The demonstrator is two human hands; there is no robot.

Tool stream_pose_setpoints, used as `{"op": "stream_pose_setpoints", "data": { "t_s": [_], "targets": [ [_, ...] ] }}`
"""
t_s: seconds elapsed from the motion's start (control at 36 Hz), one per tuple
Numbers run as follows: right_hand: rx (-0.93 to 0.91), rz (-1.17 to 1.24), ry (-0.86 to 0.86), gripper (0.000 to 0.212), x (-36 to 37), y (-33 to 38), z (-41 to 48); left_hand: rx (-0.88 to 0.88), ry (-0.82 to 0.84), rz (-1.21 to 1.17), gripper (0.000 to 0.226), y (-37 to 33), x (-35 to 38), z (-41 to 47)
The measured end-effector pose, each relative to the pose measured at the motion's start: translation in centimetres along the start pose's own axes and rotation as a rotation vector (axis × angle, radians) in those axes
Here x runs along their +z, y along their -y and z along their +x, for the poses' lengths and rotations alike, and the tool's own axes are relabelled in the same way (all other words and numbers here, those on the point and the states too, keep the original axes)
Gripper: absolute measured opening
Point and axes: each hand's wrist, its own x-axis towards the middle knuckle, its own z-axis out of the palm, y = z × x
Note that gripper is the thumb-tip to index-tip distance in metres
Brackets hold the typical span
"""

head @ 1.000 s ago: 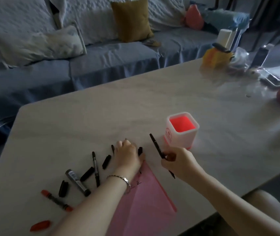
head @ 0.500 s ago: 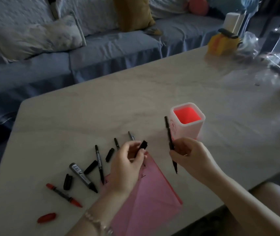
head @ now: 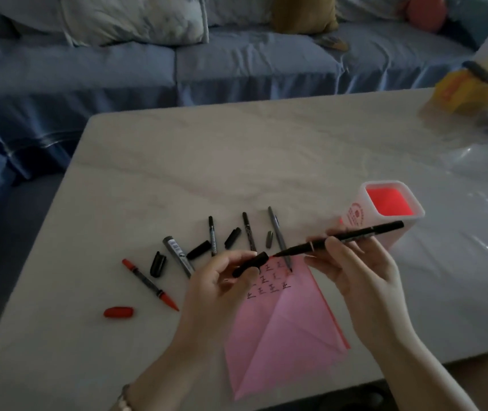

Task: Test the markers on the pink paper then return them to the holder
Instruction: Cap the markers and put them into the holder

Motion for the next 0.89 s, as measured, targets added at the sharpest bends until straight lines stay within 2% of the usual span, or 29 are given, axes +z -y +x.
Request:
{"op": "stream_pose_setpoints", "data": {
  "t_s": [0.11, 0.25, 0.36, 0.5, 0.61, 0.69, 0.81, 0.89],
  "targets": [
    [0.000, -0.010, 0.031, 0.047, 0.0, -0.3, 0.0, -0.007, 0.025, 0.004, 0.025, 0.3, -0.1, -0.4],
    [0.070, -0.010, 0.067, 0.051, 0.1, -0.4, -0.4, 0.052, 0.070, 0.101, 0.029, 0.1, 0.3, -0.7],
    [0.121, -0.049, 0.124, 0.048, 0.1, -0.2, -0.7, 0.092, 0.093, 0.153, 0.022, 0.2, 0.7, -0.7],
    [0.155, -0.071, 0.090, 0.057, -0.7, 0.1, -0.5, 0.100, 0.145, 0.170, 0.017, -0.2, 1.0, -0.8],
    [0.191, -0.050, 0.046, 0.057, -1.1, -0.2, -0.5, 0.109, 0.170, 0.128, 0.014, -0.7, 1.3, -0.7],
    [0.252, -0.011, 0.079, 0.055, -1.3, -0.7, -0.8, 0.110, 0.207, 0.128, 0.013, -1.2, 1.7, -0.5],
    [0.265, -0.063, 0.096, 0.058, -1.9, -1.0, -0.8, 0.073, 0.207, 0.066, 0.031, -1.0, 2.0, -0.4],
    [0.256, -0.117, 0.111, 0.060, -2.2, -1.3, -0.9, 0.065, 0.187, 0.022, 0.033, -0.9, 2.2, -0.7]
  ]
}}
